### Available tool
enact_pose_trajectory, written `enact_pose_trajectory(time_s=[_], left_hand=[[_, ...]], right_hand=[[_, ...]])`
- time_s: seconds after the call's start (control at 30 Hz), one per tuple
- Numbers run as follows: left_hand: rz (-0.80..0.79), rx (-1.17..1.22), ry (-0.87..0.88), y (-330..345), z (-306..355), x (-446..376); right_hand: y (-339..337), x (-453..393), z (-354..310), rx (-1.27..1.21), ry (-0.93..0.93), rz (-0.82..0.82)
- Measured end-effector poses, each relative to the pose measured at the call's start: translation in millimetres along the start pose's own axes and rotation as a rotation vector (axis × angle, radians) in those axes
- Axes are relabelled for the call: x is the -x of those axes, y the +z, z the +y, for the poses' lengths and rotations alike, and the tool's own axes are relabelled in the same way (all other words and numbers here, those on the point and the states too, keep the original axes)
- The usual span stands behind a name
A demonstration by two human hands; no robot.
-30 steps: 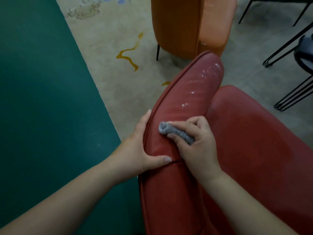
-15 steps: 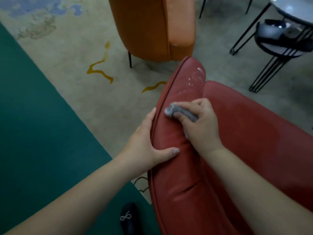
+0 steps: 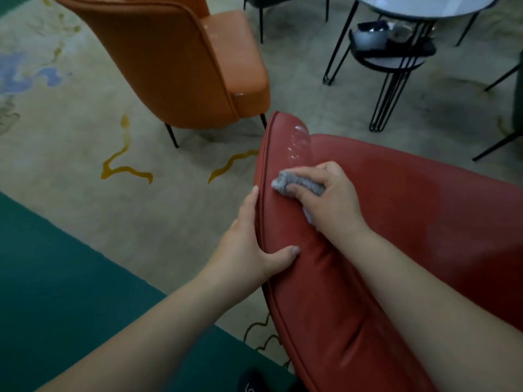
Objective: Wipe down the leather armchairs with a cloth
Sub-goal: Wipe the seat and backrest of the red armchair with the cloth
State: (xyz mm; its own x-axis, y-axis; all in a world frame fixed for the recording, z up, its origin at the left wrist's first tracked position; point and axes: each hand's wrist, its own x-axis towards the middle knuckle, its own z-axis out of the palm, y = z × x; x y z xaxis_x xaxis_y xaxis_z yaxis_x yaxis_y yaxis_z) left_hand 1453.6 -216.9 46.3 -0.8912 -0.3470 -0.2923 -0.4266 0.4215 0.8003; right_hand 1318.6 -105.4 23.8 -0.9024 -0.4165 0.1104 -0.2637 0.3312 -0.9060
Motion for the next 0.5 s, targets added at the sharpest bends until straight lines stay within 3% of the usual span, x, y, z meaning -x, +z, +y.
enact_pose_trajectory(time_s=[0.13,0.33,0.5], left_hand=[[0.000,-0.012,0.024,-2,-1,-13],[-0.002,-0.020,0.020,-4,5,-28],[-0.014,-0.049,0.030,-9,11,-54]], right_hand=[[5,-26,6,-0.027,0.047,0.068],[-3,6,16,-0.167,0.018,0.073],[6,-52,12,-0.196,0.086,0.058]])
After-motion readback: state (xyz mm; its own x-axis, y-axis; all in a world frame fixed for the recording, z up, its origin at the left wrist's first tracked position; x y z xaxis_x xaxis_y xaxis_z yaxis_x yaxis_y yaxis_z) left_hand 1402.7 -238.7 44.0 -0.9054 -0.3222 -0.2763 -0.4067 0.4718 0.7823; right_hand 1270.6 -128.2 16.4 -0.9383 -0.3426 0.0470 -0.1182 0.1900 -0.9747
